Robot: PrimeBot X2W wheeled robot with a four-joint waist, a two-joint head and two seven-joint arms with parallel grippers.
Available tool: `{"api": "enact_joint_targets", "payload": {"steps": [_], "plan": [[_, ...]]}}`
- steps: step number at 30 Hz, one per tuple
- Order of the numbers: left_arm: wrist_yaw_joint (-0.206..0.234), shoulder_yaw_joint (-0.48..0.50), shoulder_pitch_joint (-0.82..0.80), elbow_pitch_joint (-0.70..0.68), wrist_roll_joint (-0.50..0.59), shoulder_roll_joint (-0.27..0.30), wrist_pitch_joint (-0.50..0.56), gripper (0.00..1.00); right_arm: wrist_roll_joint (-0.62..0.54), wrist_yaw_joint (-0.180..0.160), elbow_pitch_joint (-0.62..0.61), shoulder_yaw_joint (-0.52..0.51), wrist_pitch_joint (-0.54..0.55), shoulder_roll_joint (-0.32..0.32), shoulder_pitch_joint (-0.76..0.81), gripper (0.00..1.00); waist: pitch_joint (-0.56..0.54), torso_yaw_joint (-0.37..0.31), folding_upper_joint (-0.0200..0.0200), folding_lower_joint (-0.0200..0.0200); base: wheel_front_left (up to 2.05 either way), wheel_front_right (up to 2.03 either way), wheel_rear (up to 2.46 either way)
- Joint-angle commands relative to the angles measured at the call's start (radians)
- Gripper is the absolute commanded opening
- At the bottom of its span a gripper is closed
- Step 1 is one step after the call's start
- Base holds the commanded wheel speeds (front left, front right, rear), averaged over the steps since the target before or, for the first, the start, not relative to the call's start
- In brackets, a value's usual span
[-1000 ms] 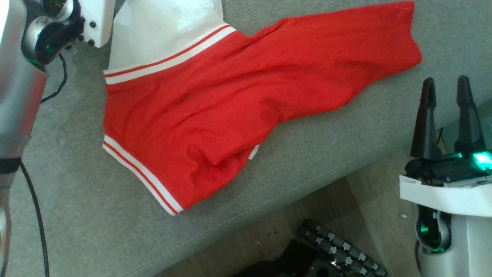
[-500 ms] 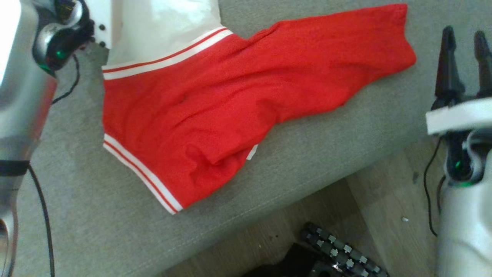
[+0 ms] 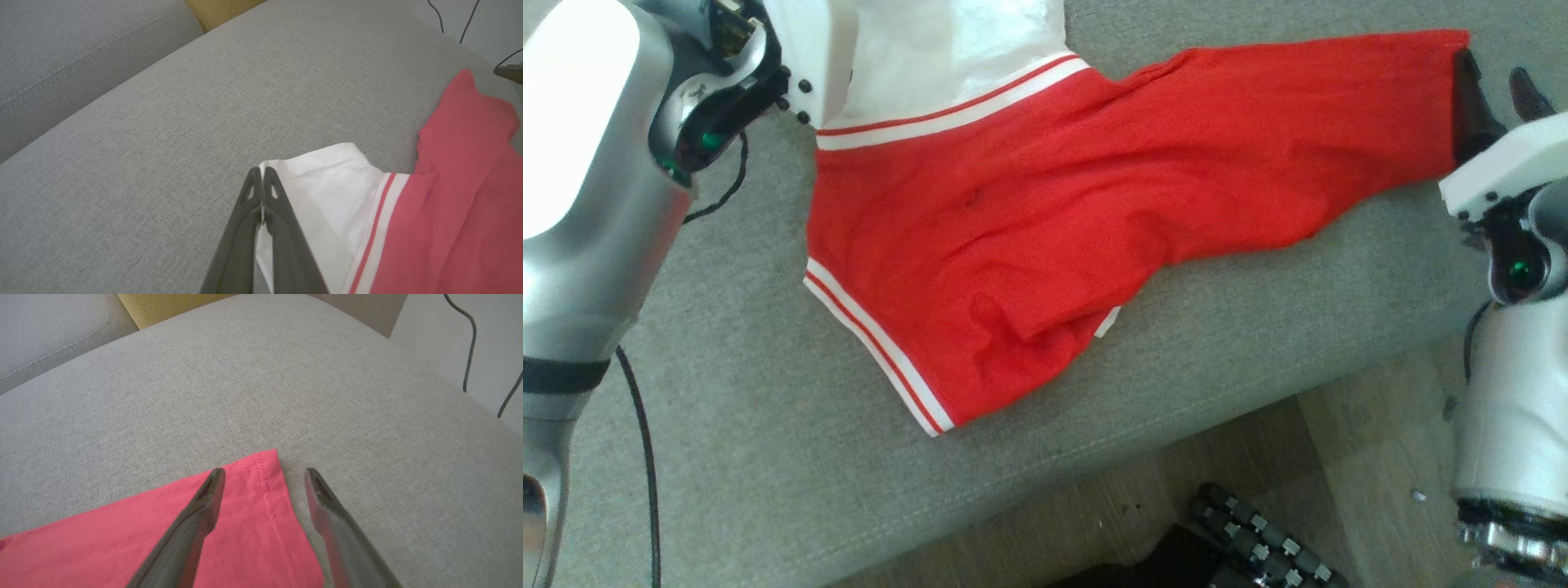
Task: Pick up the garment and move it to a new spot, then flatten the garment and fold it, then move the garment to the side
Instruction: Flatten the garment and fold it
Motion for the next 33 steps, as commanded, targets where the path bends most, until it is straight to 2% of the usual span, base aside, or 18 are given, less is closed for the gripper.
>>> {"api": "enact_joint_targets", "payload": {"steps": [1,10,21,22,24,25,33], "plan": [[-0.006,0.028,-0.031,-0.045,-0.006,0.035,-0.008,0.0,-0.022,0.007,-0.003,-0.001,0.008,-0.007,-0.038,1.0,0.003,0.008,-0.0001,-0.0001,0.0,0.0,0.0],[-0.006,0.013,-0.047,-0.073,-0.016,0.036,-0.025,0.0,-0.128,0.007,0.139,-0.082,0.005,-0.007,-0.151,1.0,0.019,0.028,-0.0001,-0.0001,0.0,0.0,0.0],[-0.006,-0.005,-0.063,-0.079,-0.026,0.038,-0.04,0.0,-0.219,0.007,0.239,-0.152,-0.038,-0.007,-0.227,1.0,0.031,0.054,-0.0001,-0.0001,0.0,0.0,0.0],[-0.006,-0.007,-0.064,-0.079,-0.026,0.039,-0.04,0.0,-0.231,0.007,0.245,-0.158,-0.04,-0.007,-0.23,0.79,0.032,0.057,-0.0001,-0.0001,0.0,0.0,0.0],[-0.006,-0.008,-0.067,-0.078,-0.027,0.041,-0.042,0.0,-0.25,0.007,0.254,-0.168,-0.047,-0.007,-0.236,0.22,0.034,0.062,-0.0001,-0.0001,0.0,0.0,0.0],[-0.006,-0.009,-0.068,-0.077,-0.028,0.043,-0.043,0.0,-0.256,0.007,0.258,-0.17,-0.051,-0.007,-0.238,0.0,0.034,0.064,-0.0001,-0.0001,0.0,0.0,0.0],[-0.006,-0.005,-0.064,-0.069,-0.015,0.053,-0.105,0.0,-0.302,0.007,0.241,-0.167,-0.132,-0.007,-0.259,0.0,0.007,0.081,-0.0001,-0.0001,0.0,0.0,0.0]]}}
